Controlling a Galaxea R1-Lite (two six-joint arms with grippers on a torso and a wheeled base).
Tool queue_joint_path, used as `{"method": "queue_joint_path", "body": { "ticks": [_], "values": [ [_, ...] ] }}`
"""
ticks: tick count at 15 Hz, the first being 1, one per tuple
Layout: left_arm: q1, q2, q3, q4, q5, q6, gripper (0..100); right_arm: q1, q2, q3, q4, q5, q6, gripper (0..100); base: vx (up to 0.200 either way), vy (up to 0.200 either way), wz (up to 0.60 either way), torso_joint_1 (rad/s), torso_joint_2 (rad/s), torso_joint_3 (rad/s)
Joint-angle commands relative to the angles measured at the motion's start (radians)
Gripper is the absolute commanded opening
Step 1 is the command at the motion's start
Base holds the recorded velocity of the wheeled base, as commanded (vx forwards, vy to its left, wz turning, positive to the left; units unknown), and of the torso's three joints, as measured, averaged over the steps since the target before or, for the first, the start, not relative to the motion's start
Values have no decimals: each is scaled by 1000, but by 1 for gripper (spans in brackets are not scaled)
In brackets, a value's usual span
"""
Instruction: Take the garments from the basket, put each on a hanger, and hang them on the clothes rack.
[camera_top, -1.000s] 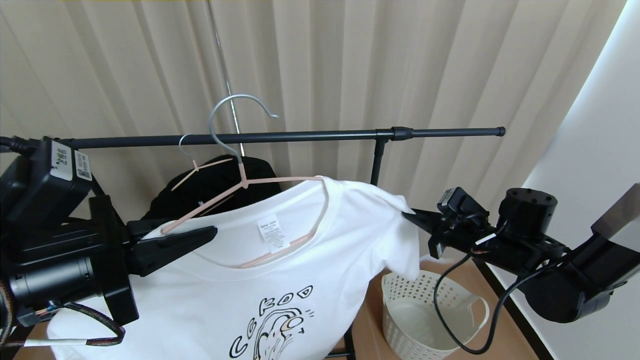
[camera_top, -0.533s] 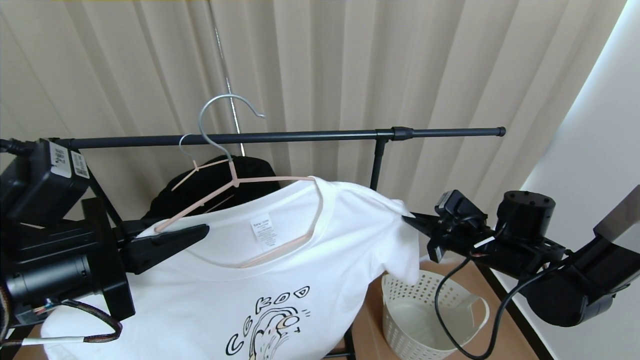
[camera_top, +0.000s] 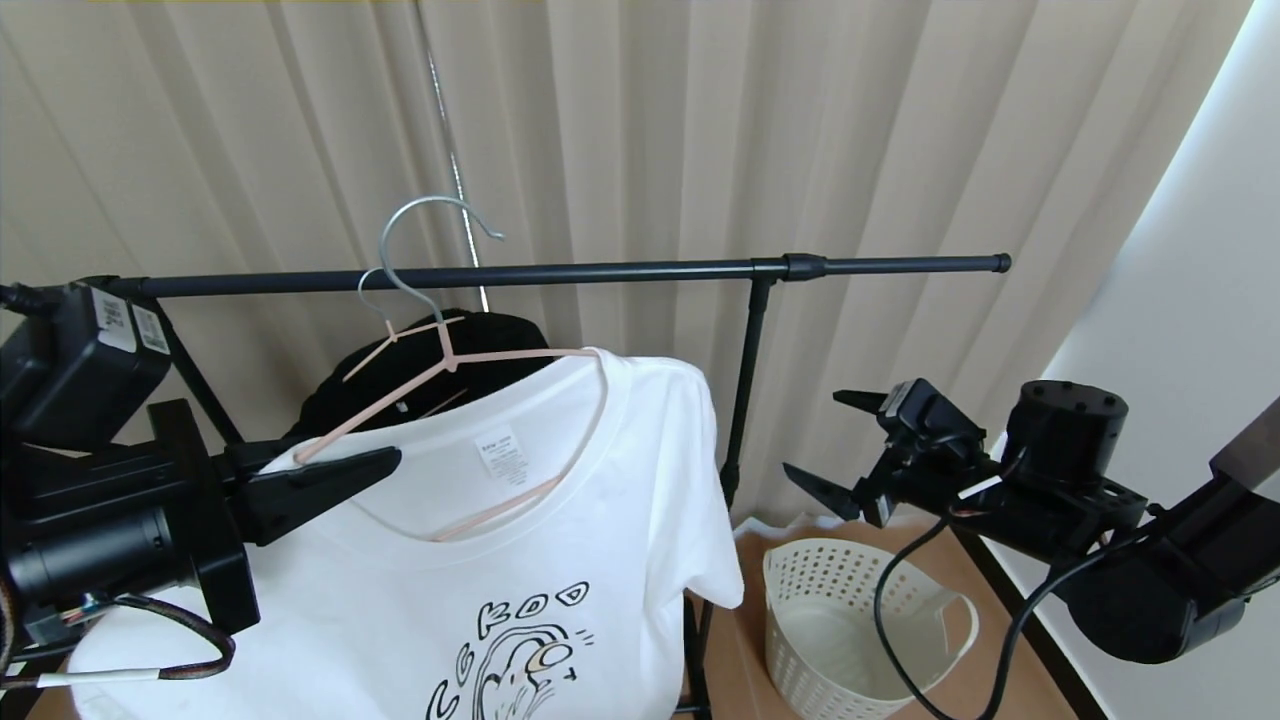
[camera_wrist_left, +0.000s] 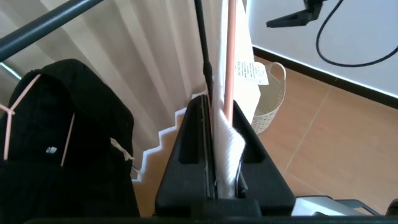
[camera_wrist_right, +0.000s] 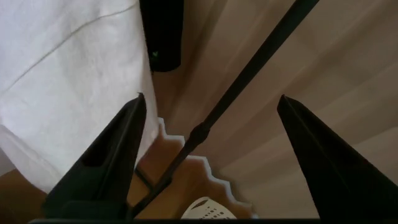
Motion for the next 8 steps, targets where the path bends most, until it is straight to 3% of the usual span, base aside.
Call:
{"method": "queue_joint_path", "body": {
  "ticks": [1, 4, 8],
  "values": [
    [24, 3, 6, -1, -1, -6, 0, 18, -52, 16, 0, 2, 1, 100, 0, 0, 0, 0, 0, 0],
    [33, 10, 12, -1, 1, -41, 0, 70, -98, 26, 0, 0, 36, 100, 0, 0, 0, 0, 0, 0],
    [33, 43, 12, -1, 33, -88, 0, 132, -167, 20, 0, -32, 200, 100, 0, 0, 0, 0, 0, 0]
  ]
}}
